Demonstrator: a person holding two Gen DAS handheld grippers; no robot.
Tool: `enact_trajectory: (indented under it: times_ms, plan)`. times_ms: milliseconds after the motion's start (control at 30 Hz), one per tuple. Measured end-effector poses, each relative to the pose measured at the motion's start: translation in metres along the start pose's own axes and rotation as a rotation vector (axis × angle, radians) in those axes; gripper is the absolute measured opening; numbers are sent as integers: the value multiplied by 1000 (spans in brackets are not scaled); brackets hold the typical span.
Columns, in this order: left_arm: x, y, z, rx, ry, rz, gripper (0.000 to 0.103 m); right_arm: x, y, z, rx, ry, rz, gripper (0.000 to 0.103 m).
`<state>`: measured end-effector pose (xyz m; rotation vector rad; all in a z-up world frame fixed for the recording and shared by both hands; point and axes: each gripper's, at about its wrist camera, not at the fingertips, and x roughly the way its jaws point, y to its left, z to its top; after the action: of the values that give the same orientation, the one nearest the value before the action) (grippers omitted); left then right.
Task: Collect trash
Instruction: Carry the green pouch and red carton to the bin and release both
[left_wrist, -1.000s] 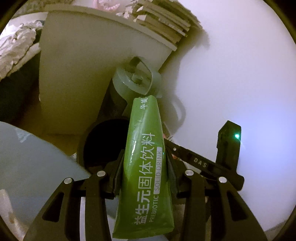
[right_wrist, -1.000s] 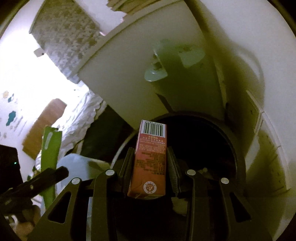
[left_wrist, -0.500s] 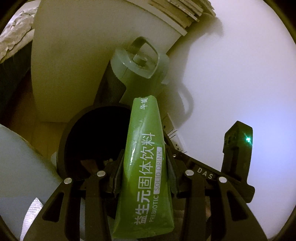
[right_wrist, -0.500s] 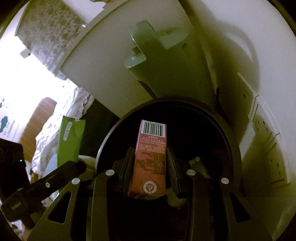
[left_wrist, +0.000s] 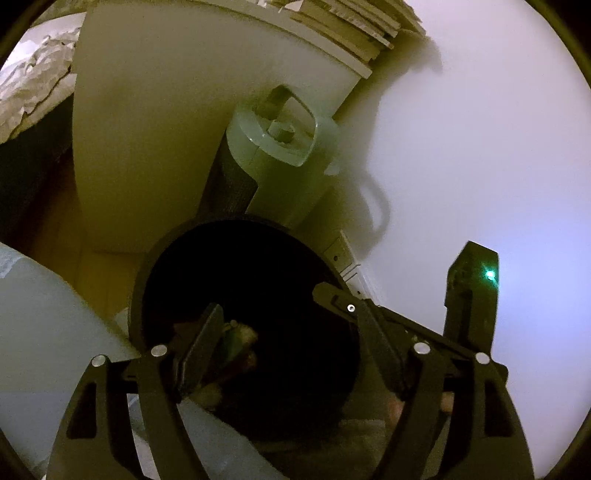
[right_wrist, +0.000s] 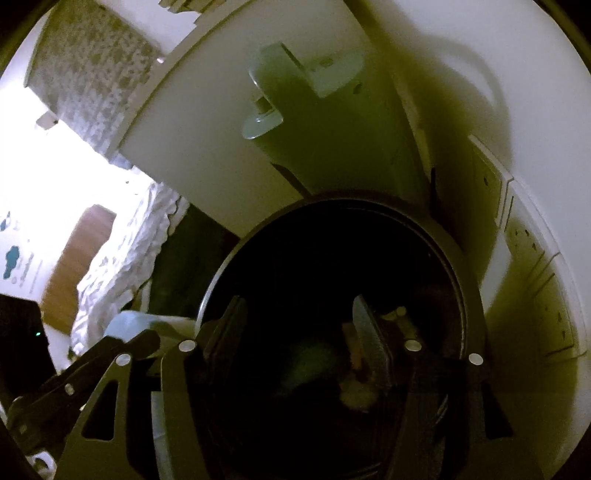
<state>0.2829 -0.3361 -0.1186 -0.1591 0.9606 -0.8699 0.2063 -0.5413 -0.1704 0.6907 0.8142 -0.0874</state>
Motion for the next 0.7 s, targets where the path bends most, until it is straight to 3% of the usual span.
enact_trajectory:
  times_ms: [200, 400, 533, 700]
  plan:
    - [-34, 2, -10, -14, -44, 8, 75, -3, 12, -4, -46, -17, 19, 61]
    - [-93, 13, -37, -50, -112, 52, 75, -8, 39, -15, -156, -39, 60, 61]
    - [-136, 26, -61, -64, -161, 118, 75, -13, 62, -26, -257, -44, 93, 61]
    - [-192, 53, -98, -106, -206, 251, 75, -19, 94, -46, -390, -34, 152, 61]
